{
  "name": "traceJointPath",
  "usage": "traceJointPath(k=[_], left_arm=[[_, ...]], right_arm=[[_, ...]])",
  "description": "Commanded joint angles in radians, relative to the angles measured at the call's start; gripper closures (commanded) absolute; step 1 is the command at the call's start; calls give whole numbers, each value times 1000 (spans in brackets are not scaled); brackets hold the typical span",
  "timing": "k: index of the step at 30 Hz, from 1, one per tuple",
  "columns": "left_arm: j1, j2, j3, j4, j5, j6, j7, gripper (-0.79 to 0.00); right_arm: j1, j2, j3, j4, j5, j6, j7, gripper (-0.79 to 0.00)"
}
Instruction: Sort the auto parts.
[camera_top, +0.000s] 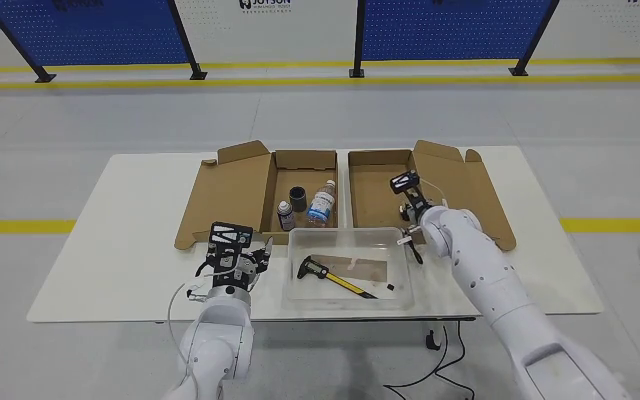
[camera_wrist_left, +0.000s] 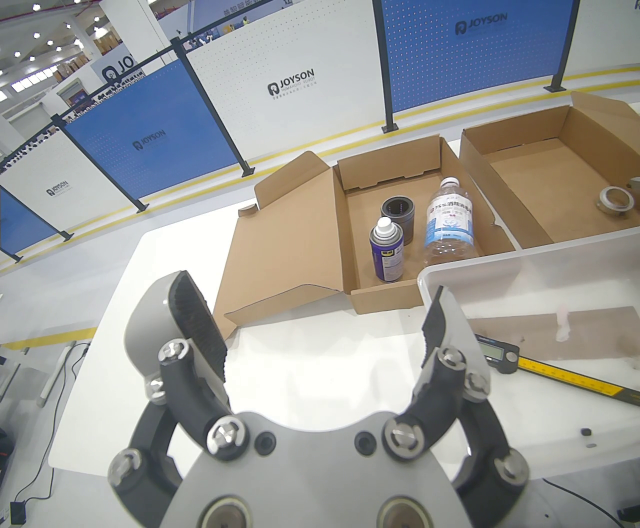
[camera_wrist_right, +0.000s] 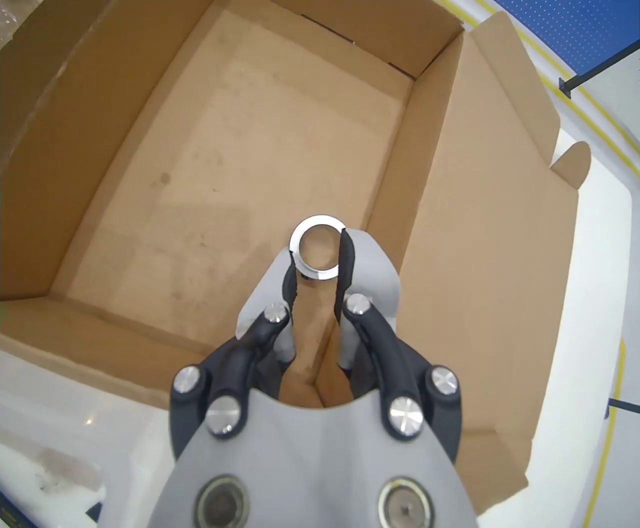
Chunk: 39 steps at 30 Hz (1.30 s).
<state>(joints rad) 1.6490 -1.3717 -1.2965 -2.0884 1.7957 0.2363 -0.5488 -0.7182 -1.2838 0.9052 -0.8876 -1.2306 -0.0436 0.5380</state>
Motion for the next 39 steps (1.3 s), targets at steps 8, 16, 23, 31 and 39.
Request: traceJointPath(k=[8, 16, 23, 31, 39], left_arm=[[0, 0, 0, 0, 0, 0, 0, -785], [0, 0, 0, 0, 0, 0, 0, -785], [2, 1, -16, 5, 0, -5, 31, -785], [15, 4, -97, -10, -24, -9, 67, -785], [17, 9, -198, -1, -30, -7, 97, -785]], right_arm=[[-22, 27, 76, -218, -27, -87, 41, -271], [-145, 67, 190, -519, 51, -240, 209, -292], [-247, 83, 240, -728, 123, -254, 333, -299], [-285, 76, 179, -790, 219, -265, 399, -351], [-234, 45, 20, -715, 289, -298, 449, -388]])
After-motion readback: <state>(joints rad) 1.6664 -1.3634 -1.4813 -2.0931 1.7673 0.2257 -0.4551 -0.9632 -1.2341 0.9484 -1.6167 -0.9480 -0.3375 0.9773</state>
